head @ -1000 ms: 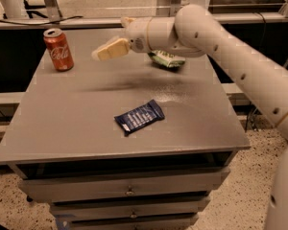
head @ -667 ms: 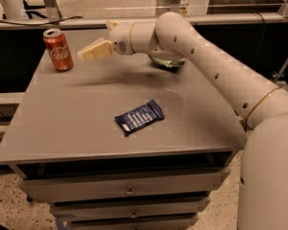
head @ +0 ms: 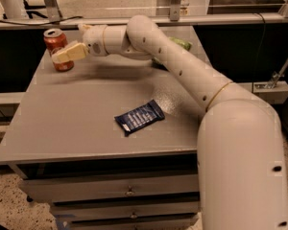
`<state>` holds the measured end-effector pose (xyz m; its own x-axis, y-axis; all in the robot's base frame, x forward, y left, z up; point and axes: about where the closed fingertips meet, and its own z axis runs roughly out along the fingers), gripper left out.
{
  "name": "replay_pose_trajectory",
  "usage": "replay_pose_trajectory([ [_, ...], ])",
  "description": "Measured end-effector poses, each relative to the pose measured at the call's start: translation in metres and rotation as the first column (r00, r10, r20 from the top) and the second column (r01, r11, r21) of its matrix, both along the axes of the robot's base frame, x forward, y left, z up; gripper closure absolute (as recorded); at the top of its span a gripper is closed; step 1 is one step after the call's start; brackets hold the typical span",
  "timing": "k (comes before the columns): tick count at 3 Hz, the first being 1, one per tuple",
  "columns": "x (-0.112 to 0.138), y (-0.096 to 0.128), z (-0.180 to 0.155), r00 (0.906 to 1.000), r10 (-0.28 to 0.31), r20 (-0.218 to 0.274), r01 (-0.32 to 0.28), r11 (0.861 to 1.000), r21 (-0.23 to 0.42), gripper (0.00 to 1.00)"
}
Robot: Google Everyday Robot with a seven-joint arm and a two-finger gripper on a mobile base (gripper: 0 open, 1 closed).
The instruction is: Knock coke can over
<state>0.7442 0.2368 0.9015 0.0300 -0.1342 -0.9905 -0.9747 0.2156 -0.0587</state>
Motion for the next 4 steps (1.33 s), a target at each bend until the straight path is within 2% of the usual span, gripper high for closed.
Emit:
replay_pose_trajectory([
  [1, -0.002, 0.025, -0.008, 0.9992, 0.040, -0.011, -0.040, 0.999, -0.003, 0.19],
  [2, -0.004, 0.032, -0.016, 0.9987, 0.045, -0.022, -0.045, 0.999, -0.001, 0.42],
  [3, -0.002, 0.021, -0.017, 0.9994, 0.026, -0.021, -0.026, 1.000, -0.003, 0.65],
  [4, 0.001, -0.007, -0.015, 0.9997, -0.018, -0.018, 0.018, 1.000, -0.007, 0.88],
])
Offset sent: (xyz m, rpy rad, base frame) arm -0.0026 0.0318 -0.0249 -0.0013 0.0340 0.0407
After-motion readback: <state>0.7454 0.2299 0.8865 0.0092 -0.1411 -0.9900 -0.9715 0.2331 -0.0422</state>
